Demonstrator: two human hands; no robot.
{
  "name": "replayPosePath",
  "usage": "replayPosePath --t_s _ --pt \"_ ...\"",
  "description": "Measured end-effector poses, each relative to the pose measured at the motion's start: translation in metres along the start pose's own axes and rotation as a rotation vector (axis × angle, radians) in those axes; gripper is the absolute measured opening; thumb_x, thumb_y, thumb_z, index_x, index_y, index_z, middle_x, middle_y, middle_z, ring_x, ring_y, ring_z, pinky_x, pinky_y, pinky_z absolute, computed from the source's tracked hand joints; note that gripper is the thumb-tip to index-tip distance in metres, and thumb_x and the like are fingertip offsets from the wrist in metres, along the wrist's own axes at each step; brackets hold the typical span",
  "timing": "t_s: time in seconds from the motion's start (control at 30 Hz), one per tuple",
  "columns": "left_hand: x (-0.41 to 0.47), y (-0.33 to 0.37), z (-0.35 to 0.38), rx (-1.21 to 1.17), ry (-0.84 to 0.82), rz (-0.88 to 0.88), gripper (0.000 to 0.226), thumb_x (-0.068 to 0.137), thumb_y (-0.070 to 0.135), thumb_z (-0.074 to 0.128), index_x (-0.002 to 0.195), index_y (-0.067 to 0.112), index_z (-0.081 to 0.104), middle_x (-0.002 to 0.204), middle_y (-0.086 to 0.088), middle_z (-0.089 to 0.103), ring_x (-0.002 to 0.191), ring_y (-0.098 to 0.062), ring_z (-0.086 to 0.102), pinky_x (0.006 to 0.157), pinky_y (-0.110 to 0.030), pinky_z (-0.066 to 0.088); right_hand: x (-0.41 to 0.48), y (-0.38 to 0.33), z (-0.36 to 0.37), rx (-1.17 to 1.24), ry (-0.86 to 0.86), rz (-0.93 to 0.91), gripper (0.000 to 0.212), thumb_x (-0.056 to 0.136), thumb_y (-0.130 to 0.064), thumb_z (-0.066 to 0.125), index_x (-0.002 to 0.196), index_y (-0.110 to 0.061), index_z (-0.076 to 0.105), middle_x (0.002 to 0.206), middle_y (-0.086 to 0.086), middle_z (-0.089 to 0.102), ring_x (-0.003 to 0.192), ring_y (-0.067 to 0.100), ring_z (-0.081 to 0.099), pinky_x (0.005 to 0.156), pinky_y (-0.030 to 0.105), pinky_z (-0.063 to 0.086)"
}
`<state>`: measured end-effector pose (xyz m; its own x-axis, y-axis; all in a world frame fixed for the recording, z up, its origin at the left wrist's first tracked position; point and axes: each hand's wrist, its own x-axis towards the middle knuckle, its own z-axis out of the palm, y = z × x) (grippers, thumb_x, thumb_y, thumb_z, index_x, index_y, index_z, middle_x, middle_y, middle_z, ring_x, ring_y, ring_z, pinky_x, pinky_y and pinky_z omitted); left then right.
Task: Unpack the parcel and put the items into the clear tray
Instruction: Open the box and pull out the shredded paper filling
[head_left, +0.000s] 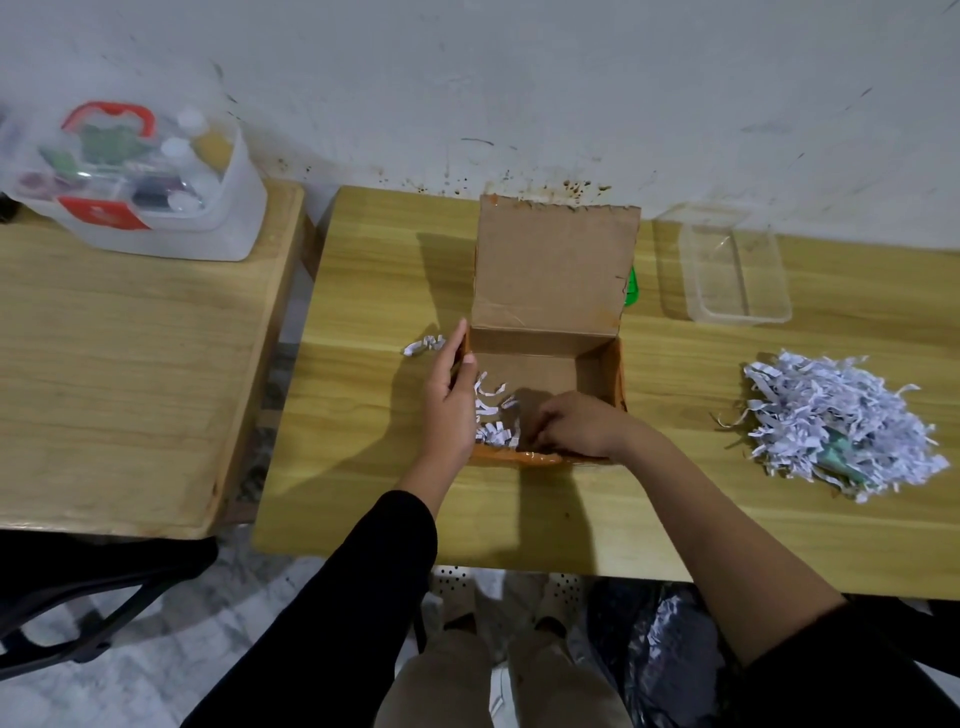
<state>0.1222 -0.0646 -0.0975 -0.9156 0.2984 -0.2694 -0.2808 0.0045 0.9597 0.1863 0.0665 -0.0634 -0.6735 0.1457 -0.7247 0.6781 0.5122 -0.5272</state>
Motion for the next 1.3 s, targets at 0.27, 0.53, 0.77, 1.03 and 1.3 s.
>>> replayPosePath --t_s 0.27,0.53,0.77,1.03,1.3 --pt "0.0 0.003 0.0 0.013 -0.003 0.025 0.042 0.097 0.006 0.04 0.138 0.016 0.042 0.137 0.012 0.042 0.128 0.002 0.036 0.096 -0.002 0.035 0.014 -0.024 0.018 0.447 -0.014 -0.152 0.027 0.083 0.014 0.043 0.091 -0.006 0.06 0.074 0.009 0.061 0.066 0.017 0.059 0.074 0.033 0.052" --pt "0.0 0.0 0.001 -0.095 0.012 -0.006 0.043 0.095 -0.001 0.038 0.135 0.014 0.045 0.144 -0.002 0.043 0.133 -0.007 0.038 0.109 -0.022 0.034 0.015 0.008 -0.002 -0.04 0.227 -0.345 0.082 0.065 -0.017 0.081 0.135 -0.015 0.04 0.124 0.011 0.046 0.112 0.022 0.049 0.095 0.026 0.041" --pt "0.001 -0.002 0.0 -0.137 0.012 -0.028 0.044 0.094 0.002 0.039 0.128 0.027 0.05 0.143 -0.003 0.045 0.134 -0.013 0.038 0.116 -0.041 0.026 0.042 -0.009 0.024 -0.156 0.162 -0.59 0.088 0.065 -0.018 0.08 0.138 -0.01 0.032 0.132 0.012 0.039 0.123 0.027 0.041 0.106 0.037 0.038" --pt "0.002 -0.005 0.0 -0.112 0.022 -0.023 0.045 0.096 0.001 0.037 0.13 0.027 0.047 0.142 0.001 0.046 0.134 -0.009 0.038 0.116 -0.038 0.027 0.052 -0.011 0.029 -0.083 0.265 -0.621 0.062 0.065 -0.009 0.079 0.119 -0.004 0.05 0.116 0.011 0.051 0.102 0.016 0.048 0.085 0.016 0.036" --pt "0.002 -0.004 0.002 -0.123 0.029 -0.018 0.044 0.095 -0.003 0.036 0.133 0.016 0.047 0.142 -0.004 0.047 0.135 -0.014 0.039 0.114 -0.034 0.03 0.055 -0.008 0.034 -0.077 0.289 -0.663 0.026 0.07 0.0 0.072 0.094 -0.005 0.063 0.092 0.007 0.063 0.08 0.016 0.056 0.069 0.019 0.042"
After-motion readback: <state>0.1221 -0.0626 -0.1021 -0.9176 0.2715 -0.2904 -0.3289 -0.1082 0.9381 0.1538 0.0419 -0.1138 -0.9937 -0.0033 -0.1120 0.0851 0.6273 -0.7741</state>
